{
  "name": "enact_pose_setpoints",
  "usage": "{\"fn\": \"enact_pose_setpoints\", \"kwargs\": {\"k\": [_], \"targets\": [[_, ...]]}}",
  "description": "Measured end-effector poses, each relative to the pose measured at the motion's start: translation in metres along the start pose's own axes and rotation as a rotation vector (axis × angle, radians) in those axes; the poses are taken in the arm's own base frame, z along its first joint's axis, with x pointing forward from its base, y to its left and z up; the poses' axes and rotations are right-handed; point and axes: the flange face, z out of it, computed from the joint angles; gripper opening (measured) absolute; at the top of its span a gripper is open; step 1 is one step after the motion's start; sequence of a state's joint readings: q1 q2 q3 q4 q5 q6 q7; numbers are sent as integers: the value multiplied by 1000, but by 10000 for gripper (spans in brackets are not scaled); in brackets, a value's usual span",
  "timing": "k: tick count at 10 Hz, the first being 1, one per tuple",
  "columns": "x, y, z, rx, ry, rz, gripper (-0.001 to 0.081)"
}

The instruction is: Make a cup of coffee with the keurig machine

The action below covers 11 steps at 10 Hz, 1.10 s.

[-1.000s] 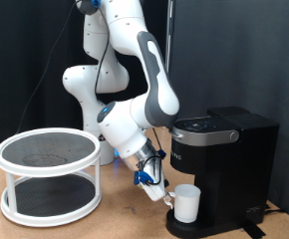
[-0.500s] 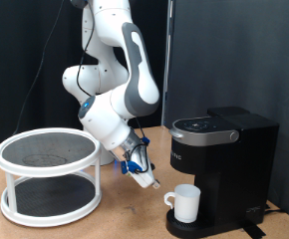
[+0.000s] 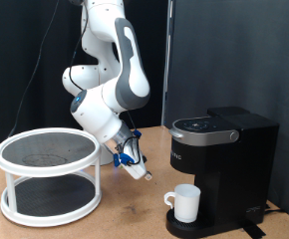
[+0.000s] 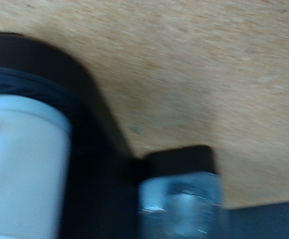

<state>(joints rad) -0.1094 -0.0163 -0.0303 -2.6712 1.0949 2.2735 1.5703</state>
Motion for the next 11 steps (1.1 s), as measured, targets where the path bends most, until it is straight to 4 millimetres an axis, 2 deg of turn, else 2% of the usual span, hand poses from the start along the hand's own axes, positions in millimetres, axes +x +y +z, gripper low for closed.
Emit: {"fn": "enact_pose_setpoints", "kwargs": {"k": [4,10,11], "targets": [[12,35,-15,-131,-67,-136,734],[-2,83,-63,-235,-236,-215,734],[-2,82,-62,-233,-221,-221,734]]}}
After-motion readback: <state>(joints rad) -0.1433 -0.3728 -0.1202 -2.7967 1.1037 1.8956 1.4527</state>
